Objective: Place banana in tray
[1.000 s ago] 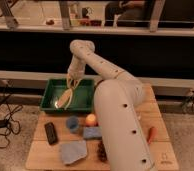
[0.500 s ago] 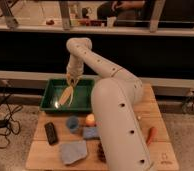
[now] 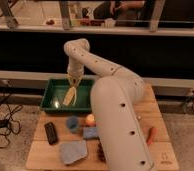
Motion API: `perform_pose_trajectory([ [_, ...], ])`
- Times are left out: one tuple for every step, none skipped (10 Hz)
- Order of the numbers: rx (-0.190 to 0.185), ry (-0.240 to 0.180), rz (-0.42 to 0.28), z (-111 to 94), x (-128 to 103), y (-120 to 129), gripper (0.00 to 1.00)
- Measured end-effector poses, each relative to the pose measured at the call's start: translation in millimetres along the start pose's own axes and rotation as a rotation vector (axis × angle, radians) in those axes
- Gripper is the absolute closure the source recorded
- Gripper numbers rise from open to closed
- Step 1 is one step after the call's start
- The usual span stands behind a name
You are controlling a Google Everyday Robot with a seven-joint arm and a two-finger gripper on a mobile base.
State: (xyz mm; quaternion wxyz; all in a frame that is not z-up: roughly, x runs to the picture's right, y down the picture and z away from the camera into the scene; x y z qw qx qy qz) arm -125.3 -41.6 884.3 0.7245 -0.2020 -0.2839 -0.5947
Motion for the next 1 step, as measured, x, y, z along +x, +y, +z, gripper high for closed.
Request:
perform_pose_trajectory([
  [0.0, 0.001, 0.002, -0.4, 0.5, 1.4, 0.82],
])
